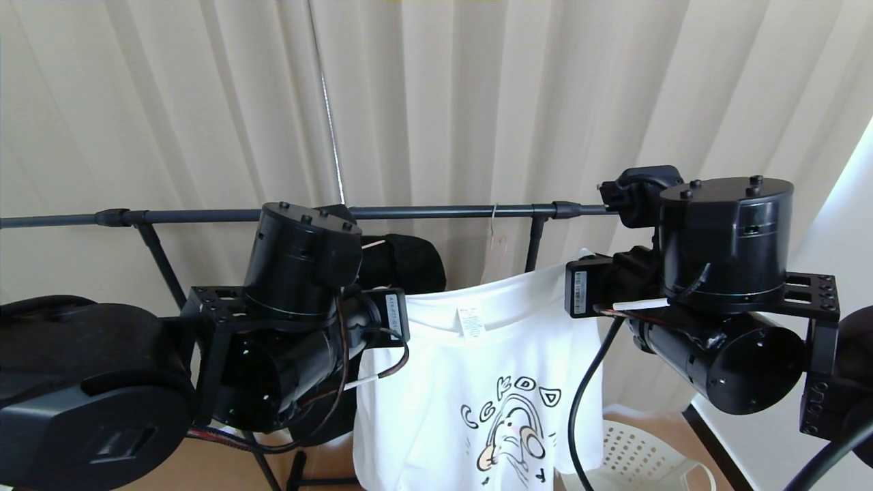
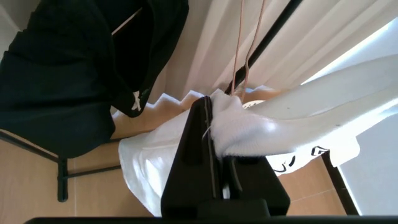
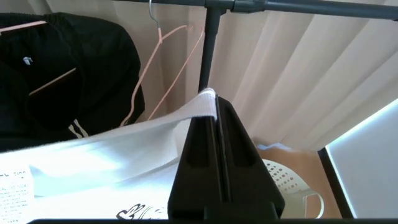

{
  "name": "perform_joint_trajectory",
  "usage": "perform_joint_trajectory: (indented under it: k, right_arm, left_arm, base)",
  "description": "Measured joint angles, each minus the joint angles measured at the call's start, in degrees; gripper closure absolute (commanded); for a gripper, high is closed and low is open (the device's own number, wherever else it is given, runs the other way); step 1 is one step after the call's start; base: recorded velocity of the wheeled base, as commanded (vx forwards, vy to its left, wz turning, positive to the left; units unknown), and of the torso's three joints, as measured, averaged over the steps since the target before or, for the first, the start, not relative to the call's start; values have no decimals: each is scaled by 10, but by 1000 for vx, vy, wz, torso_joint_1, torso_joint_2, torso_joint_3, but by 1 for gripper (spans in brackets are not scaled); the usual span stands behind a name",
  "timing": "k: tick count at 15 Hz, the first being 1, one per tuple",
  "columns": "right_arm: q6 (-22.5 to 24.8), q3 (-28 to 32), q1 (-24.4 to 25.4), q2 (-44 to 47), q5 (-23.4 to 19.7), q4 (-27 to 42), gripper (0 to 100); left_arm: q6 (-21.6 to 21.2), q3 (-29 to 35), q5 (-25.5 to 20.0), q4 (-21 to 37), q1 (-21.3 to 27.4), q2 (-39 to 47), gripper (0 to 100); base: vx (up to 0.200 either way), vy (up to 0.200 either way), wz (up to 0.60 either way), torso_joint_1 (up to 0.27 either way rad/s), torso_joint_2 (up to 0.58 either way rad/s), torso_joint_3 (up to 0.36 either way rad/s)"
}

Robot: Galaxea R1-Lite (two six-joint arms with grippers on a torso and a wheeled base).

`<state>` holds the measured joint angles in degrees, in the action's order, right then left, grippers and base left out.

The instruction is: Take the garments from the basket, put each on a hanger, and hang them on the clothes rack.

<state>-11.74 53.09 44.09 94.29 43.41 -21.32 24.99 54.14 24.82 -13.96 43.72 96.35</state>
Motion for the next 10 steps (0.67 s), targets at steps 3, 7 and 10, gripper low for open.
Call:
perform_joint_trajectory:
  k: [3, 7, 10]
  right_arm:
    - [0, 7, 5, -1, 0, -60, 100]
    - [14, 9, 10, -5, 4, -160, 100]
    - [23, 6, 18, -12, 4, -186, 100]
  left_arm:
    - [-12, 1, 0, 0, -5, -21, 100]
    - [-17, 3, 0, -2, -7, -60, 100]
    - [-18, 4, 0, -24, -5, -93, 100]
  base:
    - [0, 0, 0, 0, 0, 0]
    - [0, 0, 0, 0, 0, 0]
    - [0, 0, 0, 0, 0, 0]
